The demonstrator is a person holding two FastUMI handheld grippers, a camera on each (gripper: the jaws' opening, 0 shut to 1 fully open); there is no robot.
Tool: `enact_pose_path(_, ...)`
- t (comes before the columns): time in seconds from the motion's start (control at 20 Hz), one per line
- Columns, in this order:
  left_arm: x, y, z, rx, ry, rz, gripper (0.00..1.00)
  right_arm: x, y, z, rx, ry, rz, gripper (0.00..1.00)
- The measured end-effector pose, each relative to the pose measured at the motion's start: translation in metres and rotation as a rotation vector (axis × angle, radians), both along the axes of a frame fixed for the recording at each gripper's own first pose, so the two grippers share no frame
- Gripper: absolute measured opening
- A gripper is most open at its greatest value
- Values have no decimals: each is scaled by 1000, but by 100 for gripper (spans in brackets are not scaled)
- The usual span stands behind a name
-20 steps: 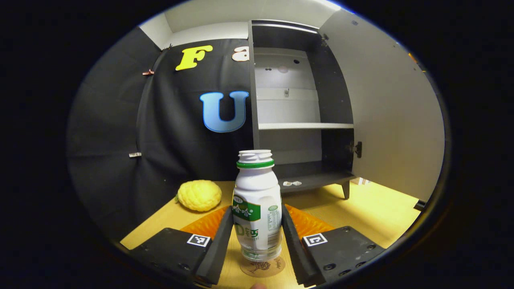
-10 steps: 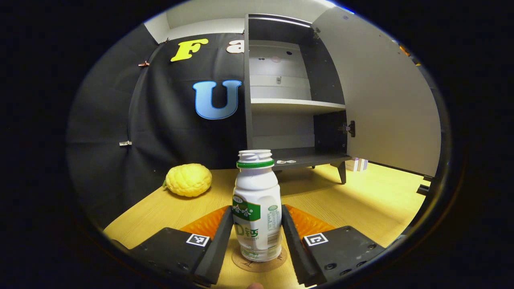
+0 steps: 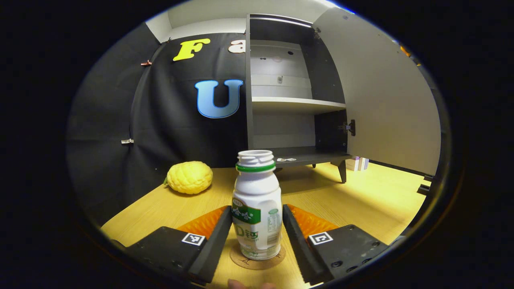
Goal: Open the cabinet door with the right hand, grasp the bottle in the cabinet with the left hand and place it on the coaster, then close the cabinet door with the right hand.
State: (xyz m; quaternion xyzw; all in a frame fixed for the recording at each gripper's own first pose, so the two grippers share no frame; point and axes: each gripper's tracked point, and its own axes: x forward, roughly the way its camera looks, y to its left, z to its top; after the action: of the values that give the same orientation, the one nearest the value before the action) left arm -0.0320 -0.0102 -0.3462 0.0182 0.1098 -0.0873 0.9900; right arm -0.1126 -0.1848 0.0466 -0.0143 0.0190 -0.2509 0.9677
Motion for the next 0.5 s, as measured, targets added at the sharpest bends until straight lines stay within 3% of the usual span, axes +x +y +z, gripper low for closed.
enact_pose_path(0.05, -1, 1, 1, 0, 4, 4, 89, 1, 1, -3, 10, 4, 3, 98)
enact_pose_path(0.15, -5, 2, 4, -3, 7, 3, 96, 1, 1, -7, 19, 9, 10, 98)
enact_pose_path(0.35, -15, 4, 15, 8, 10, 6, 96, 1, 0, -3, 20, -5, 33, 98)
enact_pose_path(0.5, -26, 4, 38, -4, 24, 33, 96, 11, 6, -2, -1, -6, 97, 98)
